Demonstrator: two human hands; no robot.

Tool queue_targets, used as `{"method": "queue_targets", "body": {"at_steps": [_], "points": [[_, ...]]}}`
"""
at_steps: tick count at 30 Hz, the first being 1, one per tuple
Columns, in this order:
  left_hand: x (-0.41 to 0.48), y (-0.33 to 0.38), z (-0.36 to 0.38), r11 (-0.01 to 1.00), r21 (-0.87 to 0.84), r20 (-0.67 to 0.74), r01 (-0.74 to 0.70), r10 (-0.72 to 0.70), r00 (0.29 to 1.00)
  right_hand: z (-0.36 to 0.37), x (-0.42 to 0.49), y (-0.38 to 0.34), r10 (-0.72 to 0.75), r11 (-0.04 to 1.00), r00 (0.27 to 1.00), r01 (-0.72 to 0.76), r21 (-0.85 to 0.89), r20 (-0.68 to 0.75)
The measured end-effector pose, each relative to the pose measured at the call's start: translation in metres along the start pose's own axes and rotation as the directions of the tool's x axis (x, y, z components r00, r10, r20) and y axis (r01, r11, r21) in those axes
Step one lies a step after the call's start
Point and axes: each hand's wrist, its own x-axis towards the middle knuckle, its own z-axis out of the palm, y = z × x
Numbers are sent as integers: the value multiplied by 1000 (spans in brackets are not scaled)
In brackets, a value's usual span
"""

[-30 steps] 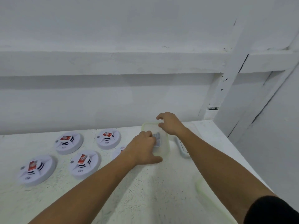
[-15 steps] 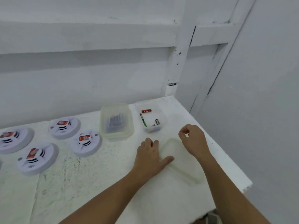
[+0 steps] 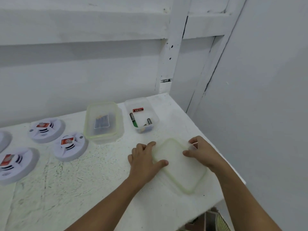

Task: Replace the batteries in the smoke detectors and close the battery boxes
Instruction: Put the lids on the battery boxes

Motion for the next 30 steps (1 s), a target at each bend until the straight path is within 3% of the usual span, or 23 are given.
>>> {"method": "queue_targets", "body": {"at_steps": [2, 7, 11, 13, 16, 19, 22, 26, 30], "points": [[-5, -2, 2, 999, -49, -53, 1, -4, 999, -13, -2, -1, -28, 996, 995, 19, 85, 96], [-21, 5, -4, 955, -297, -122, 5, -44, 992, -44, -3, -20, -298, 914, 910, 185, 362, 287], [-24, 20, -31, 795, -604, -78, 53, -126, 989, -49, 12, -54, -395, 770, 877, 153, 620, 275], [-8, 25, -48, 708, -705, -103, 43, -163, 981, -38, 30, -73, -373, 711, 894, 103, 695, 249], [27, 28, -71, 654, -756, -190, 14, -240, 952, -9, 58, -104, -297, 656, 937, 61, 752, 182], [61, 27, -88, 657, -753, -238, 33, -318, 918, 16, 85, -125, -232, 710, 971, 134, 691, 50], [85, 23, -96, 737, -672, -276, 79, -348, 896, 32, 105, -139, -199, 760, 979, 179, 624, -39], [98, 25, -95, 865, -483, -324, 135, -320, 890, 47, 118, -147, -151, 831, 987, 156, 535, -53], [101, 26, -89, 928, -338, -346, 155, -275, 897, 56, 123, -145, -139, 845, 990, 136, 518, -33]]}}
